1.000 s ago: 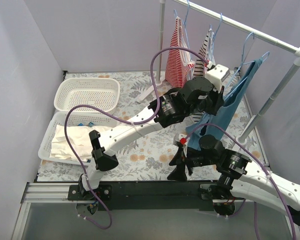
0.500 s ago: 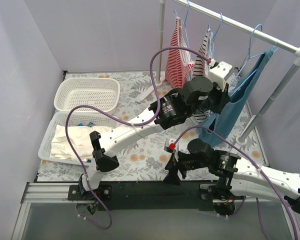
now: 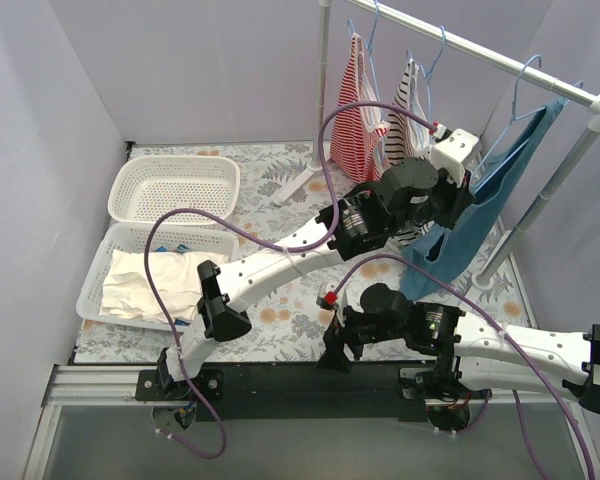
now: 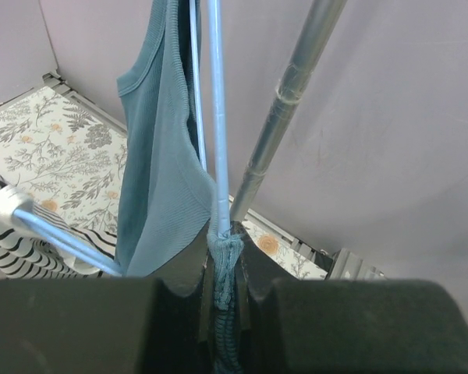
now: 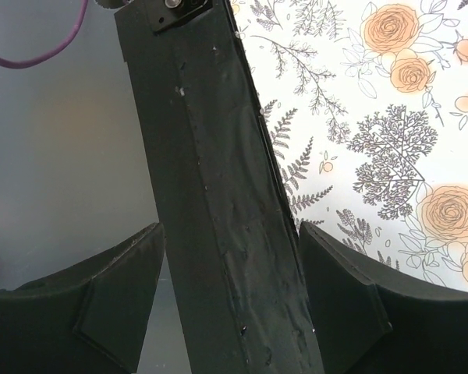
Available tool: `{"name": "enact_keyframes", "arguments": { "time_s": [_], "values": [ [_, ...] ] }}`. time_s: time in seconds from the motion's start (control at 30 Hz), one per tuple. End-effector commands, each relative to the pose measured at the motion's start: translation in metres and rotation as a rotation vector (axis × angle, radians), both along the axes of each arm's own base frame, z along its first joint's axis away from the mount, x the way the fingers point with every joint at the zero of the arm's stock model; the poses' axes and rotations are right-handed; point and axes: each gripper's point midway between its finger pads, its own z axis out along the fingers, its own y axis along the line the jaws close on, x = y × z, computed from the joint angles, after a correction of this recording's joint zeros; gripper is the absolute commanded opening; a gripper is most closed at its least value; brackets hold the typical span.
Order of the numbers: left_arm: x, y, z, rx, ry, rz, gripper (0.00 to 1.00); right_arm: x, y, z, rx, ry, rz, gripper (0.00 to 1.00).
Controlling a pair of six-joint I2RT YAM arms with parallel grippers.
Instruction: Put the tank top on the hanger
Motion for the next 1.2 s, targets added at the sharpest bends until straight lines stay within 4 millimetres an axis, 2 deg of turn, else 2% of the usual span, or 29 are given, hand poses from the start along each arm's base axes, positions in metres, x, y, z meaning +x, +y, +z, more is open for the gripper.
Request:
{"name": "enact_keyframes", "arguments": {
  "time_s": [0.0, 0.47, 0.73, 1.0, 1.17],
  "values": [
    [-0.005, 0.002, 0.062, -0.165, -0.096, -0.022, 0.00, 0.008, 0.014, 0.028, 0.084, -0.046, -0.027, 0.77],
    [0.000, -0.018, 0.048, -0.186, -0.088, -0.073, 0.00, 0.009, 0.017, 0.034, 0.101, -0.054, -0.039, 0.76],
    [0.003, -0.029, 0.031, -0.179, -0.052, -0.118, 0.00, 0.009, 0.018, 0.032, 0.093, -0.052, -0.043, 0.76],
    [0.007, -0.032, 0.025, -0.174, -0.044, -0.126, 0.00, 0.009, 0.019, 0.032, 0.091, -0.052, -0.046, 0.75],
    [0.012, -0.030, 0.031, -0.198, -0.040, -0.120, 0.00, 0.009, 0.020, 0.029, 0.080, -0.049, -0.041, 0.75]
  ]
}}
